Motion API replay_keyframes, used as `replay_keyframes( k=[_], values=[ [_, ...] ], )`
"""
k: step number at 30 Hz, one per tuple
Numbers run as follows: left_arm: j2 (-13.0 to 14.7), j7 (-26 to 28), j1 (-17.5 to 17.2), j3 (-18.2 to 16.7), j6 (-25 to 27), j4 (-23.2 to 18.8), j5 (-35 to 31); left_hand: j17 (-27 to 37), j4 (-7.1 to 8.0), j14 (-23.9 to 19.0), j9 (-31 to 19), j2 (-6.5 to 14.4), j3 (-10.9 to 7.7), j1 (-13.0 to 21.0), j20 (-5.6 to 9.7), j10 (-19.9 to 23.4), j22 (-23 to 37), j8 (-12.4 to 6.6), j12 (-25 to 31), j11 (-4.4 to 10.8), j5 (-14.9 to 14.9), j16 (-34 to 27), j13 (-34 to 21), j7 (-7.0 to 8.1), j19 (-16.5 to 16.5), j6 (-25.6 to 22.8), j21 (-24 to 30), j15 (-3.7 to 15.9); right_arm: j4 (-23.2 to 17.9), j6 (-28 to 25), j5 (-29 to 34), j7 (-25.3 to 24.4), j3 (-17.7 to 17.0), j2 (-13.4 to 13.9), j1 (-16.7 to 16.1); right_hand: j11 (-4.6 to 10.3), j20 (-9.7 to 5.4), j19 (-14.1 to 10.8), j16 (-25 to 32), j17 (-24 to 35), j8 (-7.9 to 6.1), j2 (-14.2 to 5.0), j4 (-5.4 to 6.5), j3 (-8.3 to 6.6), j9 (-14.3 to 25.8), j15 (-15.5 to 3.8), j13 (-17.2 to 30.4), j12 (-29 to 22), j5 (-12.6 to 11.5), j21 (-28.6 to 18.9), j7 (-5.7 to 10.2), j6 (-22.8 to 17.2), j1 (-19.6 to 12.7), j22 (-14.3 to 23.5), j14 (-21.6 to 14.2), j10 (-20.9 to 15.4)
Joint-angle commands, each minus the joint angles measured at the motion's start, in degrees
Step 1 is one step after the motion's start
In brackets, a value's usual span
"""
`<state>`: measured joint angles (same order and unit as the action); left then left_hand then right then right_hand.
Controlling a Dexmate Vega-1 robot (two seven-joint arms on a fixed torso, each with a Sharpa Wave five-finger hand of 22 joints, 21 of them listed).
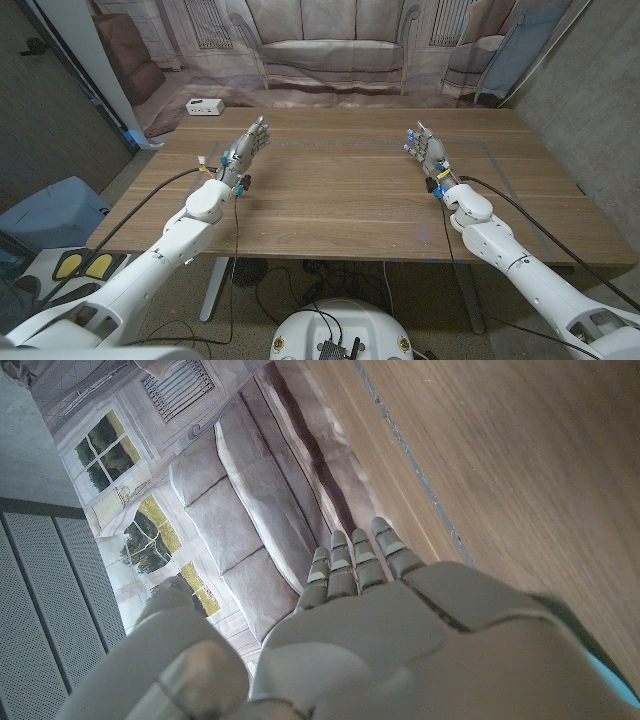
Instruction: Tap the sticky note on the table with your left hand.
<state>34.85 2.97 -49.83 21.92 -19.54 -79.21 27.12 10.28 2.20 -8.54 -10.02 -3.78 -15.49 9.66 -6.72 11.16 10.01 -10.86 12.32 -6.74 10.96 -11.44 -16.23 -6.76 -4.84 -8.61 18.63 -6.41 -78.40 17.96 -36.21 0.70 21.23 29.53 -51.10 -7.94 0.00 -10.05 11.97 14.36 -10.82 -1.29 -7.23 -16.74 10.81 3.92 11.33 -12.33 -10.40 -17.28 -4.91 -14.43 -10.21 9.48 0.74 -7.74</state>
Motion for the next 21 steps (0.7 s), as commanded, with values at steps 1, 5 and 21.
replay_keyframes(
  k=[1,5,21],
  values=[
    [1.59,4.02,-1.12,-1.32,-0.83,-1.38,-3.85,0.25,-0.06,0.56,-0.24,-0.41,0.49,0.1,0.12,-0.3,0.22,-0.21,-0.19,0.23,0.31,0.32,0.09,0.0,0.64,-0.41,-0.3,0.21,5.13,4.59,-0.11,3.69,0.12,-0.96,2.2,-0.23,0.14,0.49,-0.15,0.03,-0.34,0.18,-0.07,-0.12,0.08,0.28,0.15,0.07,0.02,0.53,-0.01,-0.24,-0.24,0.32,0.6,0.5],
    [1.11,0.53,-0.12,-1.76,-4.58,1.28,-2.08,0.24,-0.22,-0.51,-0.25,-0.85,0.8,0.01,0.17,0.59,0.2,-0.35,0.14,0.29,0.37,-0.06,0.4,0.07,-0.21,-0.99,-0.32,0.77,5.44,5.79,-0.7,4.84,-0.42,-0.63,1.82,-0.2,0.06,0.61,-0.21,-0.04,-0.24,0.36,-0.04,0.05,0.07,0.14,0.13,0.15,0.05,0.73,-0.02,0.01,-0.06,0.33,0.76,0.62],
    [4.29,4.44,-0.74,-4.89,-7.04,1.07,-6.5,0.2,-0.67,-3.53,-0.3,-1.36,1.38,0.02,-0.18,3.46,0.19,-0.96,1.04,0.5,0.62,-0.69,1.42,-0.05,-3.6,-3.94,-0.19,0.96,1.24,3.96,1.45,-0.26,0.26,-1.16,0.55,-0.28,0.04,0.02,-0.02,-0.27,-0.12,0.63,0.02,0.4,0.07,0.17,0.1,0.08,0.05,0.97,-0.07,0.46,0.31,0.33,0.23,0.2]
  ],
)
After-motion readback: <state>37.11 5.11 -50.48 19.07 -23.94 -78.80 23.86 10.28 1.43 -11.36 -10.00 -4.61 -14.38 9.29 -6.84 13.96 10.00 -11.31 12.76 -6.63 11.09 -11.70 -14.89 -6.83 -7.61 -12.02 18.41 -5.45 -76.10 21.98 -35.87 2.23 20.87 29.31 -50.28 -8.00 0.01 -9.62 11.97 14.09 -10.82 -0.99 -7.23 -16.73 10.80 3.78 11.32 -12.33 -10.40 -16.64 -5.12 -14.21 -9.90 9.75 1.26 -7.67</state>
